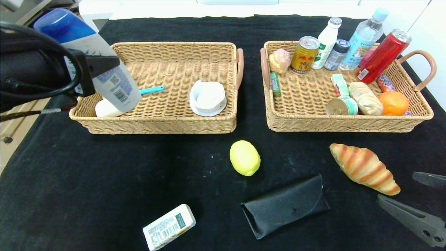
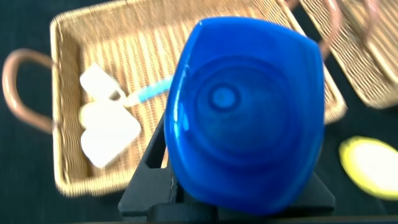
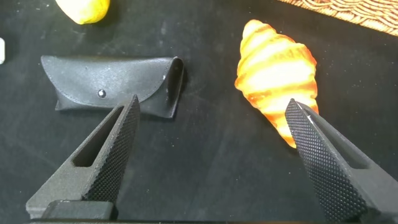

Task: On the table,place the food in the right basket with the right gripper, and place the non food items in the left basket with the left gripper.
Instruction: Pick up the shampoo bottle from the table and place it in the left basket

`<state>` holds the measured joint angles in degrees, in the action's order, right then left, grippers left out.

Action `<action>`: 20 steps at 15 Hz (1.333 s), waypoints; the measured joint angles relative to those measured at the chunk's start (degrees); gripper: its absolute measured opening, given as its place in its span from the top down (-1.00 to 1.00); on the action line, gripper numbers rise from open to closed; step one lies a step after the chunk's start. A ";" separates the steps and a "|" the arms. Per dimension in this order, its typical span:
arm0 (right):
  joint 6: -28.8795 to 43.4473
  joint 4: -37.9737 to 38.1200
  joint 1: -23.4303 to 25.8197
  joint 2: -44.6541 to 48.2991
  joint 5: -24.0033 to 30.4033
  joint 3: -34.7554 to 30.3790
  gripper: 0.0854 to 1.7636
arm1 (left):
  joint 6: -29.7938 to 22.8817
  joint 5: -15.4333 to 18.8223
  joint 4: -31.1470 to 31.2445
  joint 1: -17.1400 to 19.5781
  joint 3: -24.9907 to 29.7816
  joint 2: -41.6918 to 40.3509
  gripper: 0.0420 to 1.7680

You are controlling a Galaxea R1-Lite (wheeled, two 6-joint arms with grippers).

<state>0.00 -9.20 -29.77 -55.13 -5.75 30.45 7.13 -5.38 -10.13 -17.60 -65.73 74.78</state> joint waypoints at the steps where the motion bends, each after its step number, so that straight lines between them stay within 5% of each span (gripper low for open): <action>1: 0.05 0.02 -0.07 0.00 0.00 0.00 -0.94 | -0.06 0.41 0.18 0.77 -3.75 3.08 0.27; 10: 0.16 0.09 -0.35 2.40 0.13 -1.51 -0.94 | 0.00 2.27 -0.65 1.67 -26.77 27.08 0.27; 20: 0.10 -0.05 -0.52 2.93 0.24 -1.55 -0.94 | -0.49 1.72 -0.89 2.04 -31.40 34.07 0.27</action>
<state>0.10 -9.25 -30.29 -52.20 -5.51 28.90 6.64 -3.66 -11.02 -15.57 -97.13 108.85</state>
